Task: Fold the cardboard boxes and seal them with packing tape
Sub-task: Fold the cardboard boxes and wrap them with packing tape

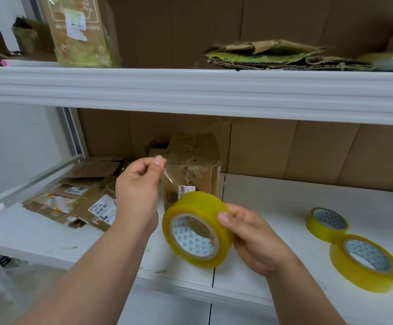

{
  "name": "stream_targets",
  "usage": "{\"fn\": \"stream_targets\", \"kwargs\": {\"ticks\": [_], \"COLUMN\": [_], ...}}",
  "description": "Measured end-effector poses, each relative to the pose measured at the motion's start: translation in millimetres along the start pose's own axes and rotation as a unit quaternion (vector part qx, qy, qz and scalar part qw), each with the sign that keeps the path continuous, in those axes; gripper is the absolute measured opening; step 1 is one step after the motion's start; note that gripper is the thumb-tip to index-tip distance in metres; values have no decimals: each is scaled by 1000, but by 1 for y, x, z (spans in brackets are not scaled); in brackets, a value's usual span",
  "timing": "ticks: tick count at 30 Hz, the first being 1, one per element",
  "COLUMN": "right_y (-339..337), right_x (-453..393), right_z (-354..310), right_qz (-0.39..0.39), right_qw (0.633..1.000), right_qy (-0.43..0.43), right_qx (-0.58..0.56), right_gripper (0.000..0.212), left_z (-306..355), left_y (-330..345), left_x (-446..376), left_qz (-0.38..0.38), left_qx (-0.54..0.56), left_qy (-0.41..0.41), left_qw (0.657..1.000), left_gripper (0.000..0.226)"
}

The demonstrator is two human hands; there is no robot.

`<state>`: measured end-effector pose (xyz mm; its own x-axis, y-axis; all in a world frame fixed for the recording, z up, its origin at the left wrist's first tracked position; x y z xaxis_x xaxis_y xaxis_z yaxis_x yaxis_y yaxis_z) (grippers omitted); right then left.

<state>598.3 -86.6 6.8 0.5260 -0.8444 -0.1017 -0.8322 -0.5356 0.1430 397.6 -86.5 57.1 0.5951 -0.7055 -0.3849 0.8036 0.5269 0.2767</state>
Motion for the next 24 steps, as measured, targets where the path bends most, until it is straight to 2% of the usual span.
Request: {"fn": "stream_targets", "kwargs": {"ticks": [1,3,6,8,12,14,17,18,23,24], "right_y": [-2,-12,-32,-47,-71,-80,-96,-100,-113,-114], "right_x": [4,7,7,8,8,1,-14,-20,-51,-57], "right_z": [-4,-9,-17,-23,-51,-68,-87,-91,-106,-108], "right_qz": [-36,-40,22,73,182,206,249,258,278,283], "right_qw": [998,997,998,985,947,922,854,845,838,838], "right_qy": [-14,-18,-1,13,24,21,52,56,37,30], "right_qx": [-42,-60,66,158,263,327,453,465,467,465], "right_gripper": [36,34,31,30,39,33,13,11,34,34], "left_z": [1,8,22,28,19,8,-12,-17,-30,-29], "left_y": [0,2,-6,-19,-24,-21,-17,-15,-6,-5], "left_x": [-1,-2,-13,-26,-35,-37,-43,-44,-54,-57], "left_qz": [4,6,71,125,129,133,126,123,127,128], "left_qx": [19,43,108,146,119,110,92,85,65,66], "left_qy": [-11,-12,-22,-42,-68,-83,-92,-95,-76,-66], "left_qw": [1000,999,991,980,982,982,983,984,987,987], "left_gripper": [13,17,24,22,9,8,8,7,5,11]}}
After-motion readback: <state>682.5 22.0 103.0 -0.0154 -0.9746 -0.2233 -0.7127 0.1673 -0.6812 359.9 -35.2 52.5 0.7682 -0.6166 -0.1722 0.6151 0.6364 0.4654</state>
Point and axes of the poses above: each hand's wrist, its own x-axis away from the middle knuckle, its own y-axis out of the palm, z = x × y, the point moved 5 cm from there along -x, towards the middle knuckle, and after that the axes turned 4 degrees about y, right-handed, at the moved point
